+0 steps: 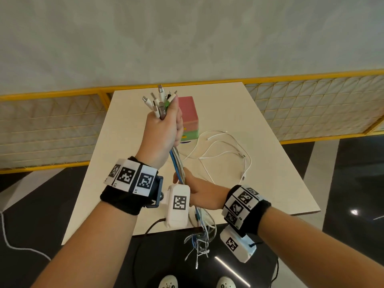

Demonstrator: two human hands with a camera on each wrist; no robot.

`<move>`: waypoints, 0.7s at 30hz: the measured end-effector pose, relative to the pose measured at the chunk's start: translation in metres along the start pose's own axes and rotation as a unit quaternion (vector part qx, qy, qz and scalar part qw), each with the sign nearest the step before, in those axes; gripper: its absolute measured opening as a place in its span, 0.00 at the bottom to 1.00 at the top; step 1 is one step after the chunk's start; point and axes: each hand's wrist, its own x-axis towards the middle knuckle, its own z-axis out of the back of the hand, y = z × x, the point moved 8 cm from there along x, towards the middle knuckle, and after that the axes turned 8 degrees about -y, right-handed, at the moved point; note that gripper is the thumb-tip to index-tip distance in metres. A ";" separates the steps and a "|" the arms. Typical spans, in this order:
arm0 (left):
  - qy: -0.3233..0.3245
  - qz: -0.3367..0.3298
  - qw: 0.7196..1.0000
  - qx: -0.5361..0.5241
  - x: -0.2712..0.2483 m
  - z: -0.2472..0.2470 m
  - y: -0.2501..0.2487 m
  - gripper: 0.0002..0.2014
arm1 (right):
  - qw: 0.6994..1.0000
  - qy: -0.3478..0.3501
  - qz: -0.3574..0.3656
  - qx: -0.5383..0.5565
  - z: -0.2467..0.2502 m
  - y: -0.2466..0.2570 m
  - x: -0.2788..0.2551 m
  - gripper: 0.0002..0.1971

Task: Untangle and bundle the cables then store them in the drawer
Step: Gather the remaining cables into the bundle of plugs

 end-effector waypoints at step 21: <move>-0.036 0.116 0.990 0.072 0.035 0.003 0.065 0.23 | 0.855 -0.266 -0.413 -0.165 0.171 -0.207 0.000 0.18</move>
